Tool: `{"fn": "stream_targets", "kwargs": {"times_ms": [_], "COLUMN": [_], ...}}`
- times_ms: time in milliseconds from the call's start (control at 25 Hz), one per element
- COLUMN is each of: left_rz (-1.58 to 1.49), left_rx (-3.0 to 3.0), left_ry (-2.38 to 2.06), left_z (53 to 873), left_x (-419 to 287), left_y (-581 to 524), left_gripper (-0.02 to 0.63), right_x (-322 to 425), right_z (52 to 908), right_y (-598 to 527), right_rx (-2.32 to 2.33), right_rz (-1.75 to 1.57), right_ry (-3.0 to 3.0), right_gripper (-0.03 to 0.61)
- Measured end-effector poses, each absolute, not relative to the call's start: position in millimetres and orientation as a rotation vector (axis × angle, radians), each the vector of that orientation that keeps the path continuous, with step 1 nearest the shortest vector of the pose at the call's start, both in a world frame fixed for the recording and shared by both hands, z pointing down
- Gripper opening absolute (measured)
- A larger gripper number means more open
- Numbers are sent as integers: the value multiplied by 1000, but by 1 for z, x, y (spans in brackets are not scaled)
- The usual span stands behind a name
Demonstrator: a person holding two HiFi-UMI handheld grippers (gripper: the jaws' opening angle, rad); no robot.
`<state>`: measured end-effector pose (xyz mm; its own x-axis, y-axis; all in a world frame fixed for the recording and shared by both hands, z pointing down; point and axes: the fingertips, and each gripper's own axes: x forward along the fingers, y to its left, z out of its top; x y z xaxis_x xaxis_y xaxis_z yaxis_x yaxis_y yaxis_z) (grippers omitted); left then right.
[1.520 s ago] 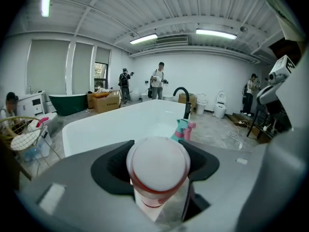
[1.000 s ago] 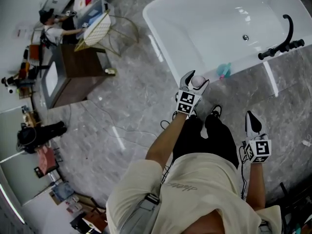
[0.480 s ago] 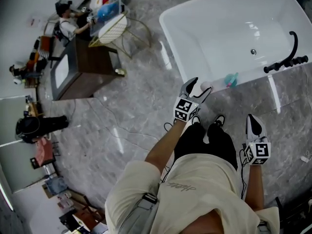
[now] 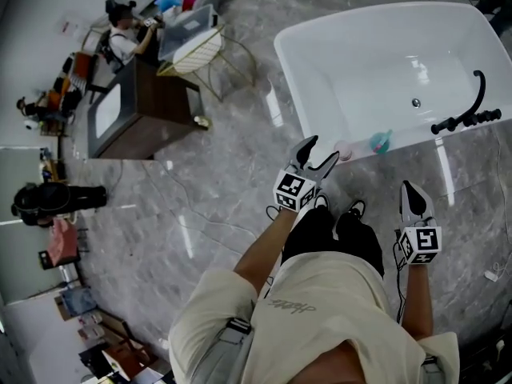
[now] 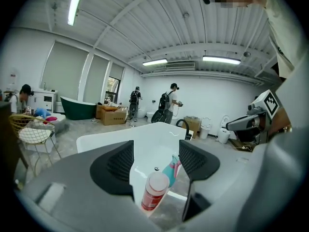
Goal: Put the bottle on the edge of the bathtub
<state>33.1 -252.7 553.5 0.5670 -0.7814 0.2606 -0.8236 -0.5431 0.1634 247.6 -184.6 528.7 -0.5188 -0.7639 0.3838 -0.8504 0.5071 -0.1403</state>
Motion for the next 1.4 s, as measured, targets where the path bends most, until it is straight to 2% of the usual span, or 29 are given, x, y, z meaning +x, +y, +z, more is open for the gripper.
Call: {"fn": "stream_targets", "kwargs": {"times_ms": [520,840,1120,1400], "left_rz": [137,144,131,143], "left_rx": [2613,2609,2593,2590], "left_ry": [-1196,-1232,-1284,-1313], "left_z": [480,455,436,420], "left_x": [26,27,12,1], "left_y": [-218,-220,-217,-219], "left_gripper": [231,140,34,17], "right_x": [217,217,212,203], "right_z": [474,461,447,425], "right_y": [-201,-204,-205,-206], "right_rx": [1378,1374,1361,1370], "right_rz": [307,252,208,157], "right_ry": [-2543,-2559,-2578,-2603], "right_gripper": [2,2,2,2]}}
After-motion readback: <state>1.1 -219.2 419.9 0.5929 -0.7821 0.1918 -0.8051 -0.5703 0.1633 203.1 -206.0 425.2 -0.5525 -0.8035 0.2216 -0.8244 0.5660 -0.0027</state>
